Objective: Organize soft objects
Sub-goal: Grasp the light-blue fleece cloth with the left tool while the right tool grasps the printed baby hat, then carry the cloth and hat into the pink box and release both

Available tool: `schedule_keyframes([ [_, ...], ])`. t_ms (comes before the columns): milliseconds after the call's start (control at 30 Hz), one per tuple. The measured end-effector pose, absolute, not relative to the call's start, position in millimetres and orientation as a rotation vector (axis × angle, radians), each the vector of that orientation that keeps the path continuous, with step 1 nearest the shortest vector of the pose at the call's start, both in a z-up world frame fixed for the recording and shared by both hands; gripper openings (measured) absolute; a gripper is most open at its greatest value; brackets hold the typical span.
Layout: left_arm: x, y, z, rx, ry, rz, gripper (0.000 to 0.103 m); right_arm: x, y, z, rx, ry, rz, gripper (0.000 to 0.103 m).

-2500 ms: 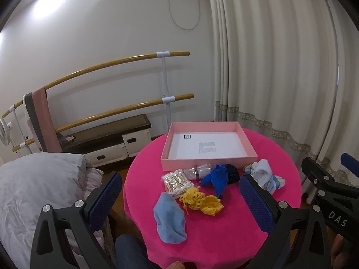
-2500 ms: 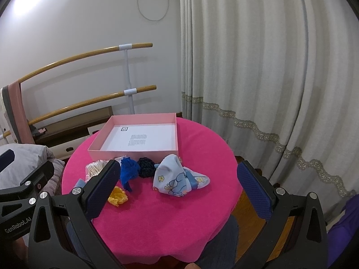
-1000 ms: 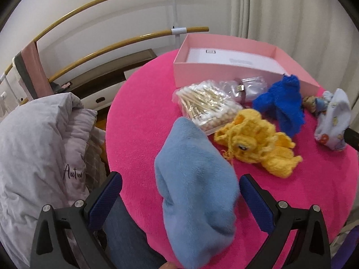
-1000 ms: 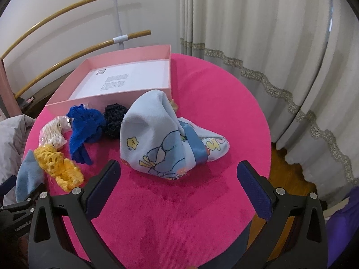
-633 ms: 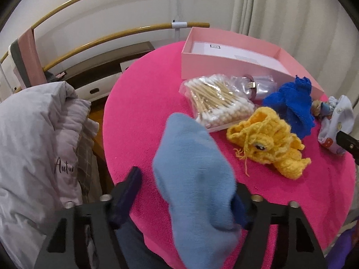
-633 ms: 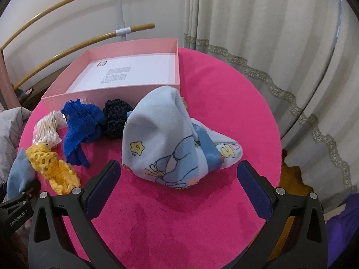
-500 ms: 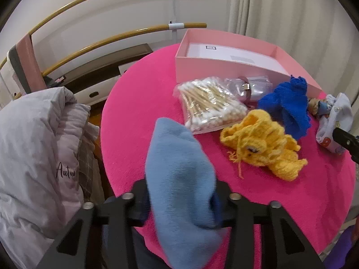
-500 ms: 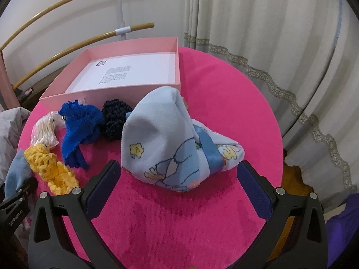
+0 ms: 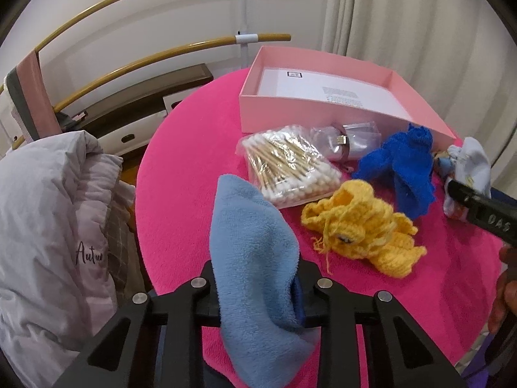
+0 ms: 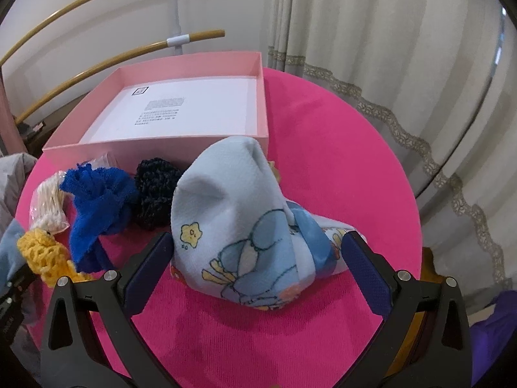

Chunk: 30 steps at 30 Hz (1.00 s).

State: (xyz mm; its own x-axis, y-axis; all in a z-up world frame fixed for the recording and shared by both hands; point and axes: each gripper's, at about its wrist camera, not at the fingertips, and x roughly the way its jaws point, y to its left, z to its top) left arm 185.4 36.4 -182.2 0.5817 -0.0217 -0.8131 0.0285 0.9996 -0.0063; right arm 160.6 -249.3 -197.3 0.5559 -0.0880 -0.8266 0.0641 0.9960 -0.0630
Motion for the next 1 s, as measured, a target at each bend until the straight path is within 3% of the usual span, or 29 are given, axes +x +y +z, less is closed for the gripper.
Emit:
schedule_keyframes([
  [367,191,31,-178,0.018,0.942,-0.023,0.023,162,-271,-202,0.009,0.962,-0.058,0.073],
  [1000,144,42,-130,-0.025,0.877,-0.037,0.022,123,-272,-163,0.114,0.932,0.096,0.072],
])
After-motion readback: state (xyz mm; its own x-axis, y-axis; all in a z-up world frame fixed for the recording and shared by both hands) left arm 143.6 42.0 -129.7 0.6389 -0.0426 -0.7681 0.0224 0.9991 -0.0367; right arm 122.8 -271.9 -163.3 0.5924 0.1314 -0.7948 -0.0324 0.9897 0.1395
